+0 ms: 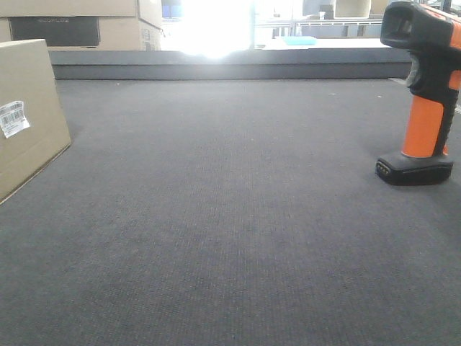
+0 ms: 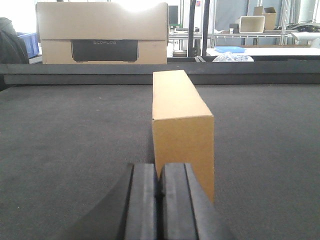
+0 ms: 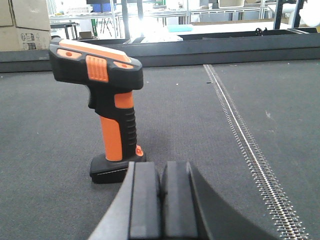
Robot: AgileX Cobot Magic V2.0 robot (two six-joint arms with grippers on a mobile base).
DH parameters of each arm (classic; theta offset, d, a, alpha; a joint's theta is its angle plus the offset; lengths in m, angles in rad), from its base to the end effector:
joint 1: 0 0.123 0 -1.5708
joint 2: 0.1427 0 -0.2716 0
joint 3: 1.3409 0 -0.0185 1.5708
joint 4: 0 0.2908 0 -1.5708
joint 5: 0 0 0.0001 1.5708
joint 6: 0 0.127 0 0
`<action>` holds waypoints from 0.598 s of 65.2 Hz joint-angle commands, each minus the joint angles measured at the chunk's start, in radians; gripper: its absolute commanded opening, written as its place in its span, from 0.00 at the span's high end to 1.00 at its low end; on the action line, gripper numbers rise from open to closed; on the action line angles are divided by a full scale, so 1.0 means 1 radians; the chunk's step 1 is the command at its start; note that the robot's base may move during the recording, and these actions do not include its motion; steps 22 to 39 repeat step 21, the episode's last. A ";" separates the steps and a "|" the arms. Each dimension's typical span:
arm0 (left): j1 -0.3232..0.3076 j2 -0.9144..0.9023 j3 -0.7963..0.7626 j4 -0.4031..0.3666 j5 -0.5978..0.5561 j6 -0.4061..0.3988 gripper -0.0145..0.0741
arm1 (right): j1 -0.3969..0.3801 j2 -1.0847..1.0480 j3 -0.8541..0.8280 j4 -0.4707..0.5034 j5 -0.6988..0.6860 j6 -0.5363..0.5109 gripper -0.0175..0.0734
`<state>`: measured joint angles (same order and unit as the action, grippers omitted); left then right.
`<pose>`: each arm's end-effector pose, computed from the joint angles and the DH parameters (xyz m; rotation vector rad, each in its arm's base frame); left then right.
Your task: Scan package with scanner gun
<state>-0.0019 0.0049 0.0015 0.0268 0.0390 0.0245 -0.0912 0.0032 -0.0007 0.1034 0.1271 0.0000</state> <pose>0.1466 -0.0001 0.2101 0.0398 1.5286 0.0402 0.1459 -0.0117 0.2001 0.1459 1.6059 0.0193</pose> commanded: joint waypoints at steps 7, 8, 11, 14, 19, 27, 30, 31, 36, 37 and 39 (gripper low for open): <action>-0.004 -0.005 -0.001 -0.002 -0.012 -0.007 0.96 | -0.005 -0.003 0.001 -0.001 -0.023 0.000 0.98; -0.004 -0.005 -0.001 -0.002 -0.012 -0.007 0.96 | -0.005 -0.003 0.001 -0.001 -0.023 0.000 0.98; -0.004 -0.005 -0.001 -0.002 -0.012 -0.007 0.96 | -0.005 -0.003 0.001 -0.001 -0.023 0.000 0.98; -0.004 -0.005 -0.001 -0.002 -0.012 -0.007 0.96 | -0.005 -0.003 0.001 -0.001 -0.023 0.000 0.98; -0.004 -0.005 -0.001 -0.002 -0.012 -0.007 0.96 | -0.005 -0.003 0.001 -0.001 -0.023 0.000 0.98; -0.004 -0.005 -0.001 -0.002 -0.012 -0.007 0.96 | -0.005 -0.003 0.001 -0.001 -0.023 0.000 0.98; -0.004 -0.005 -0.001 -0.002 -0.012 -0.007 0.96 | -0.005 -0.003 0.001 -0.001 -0.023 0.000 0.98; -0.004 -0.005 -0.001 -0.002 -0.012 -0.007 0.96 | -0.005 -0.003 0.001 -0.001 -0.023 0.000 0.98; -0.004 -0.005 -0.001 -0.002 -0.012 -0.007 0.96 | -0.005 -0.003 0.001 -0.001 -0.023 0.000 0.98; -0.004 -0.005 -0.001 -0.002 -0.012 -0.007 0.96 | -0.005 -0.003 0.001 -0.001 -0.023 0.000 0.98; -0.004 -0.005 -0.001 -0.002 -0.012 -0.007 0.96 | -0.005 -0.003 0.001 -0.001 -0.023 0.000 0.98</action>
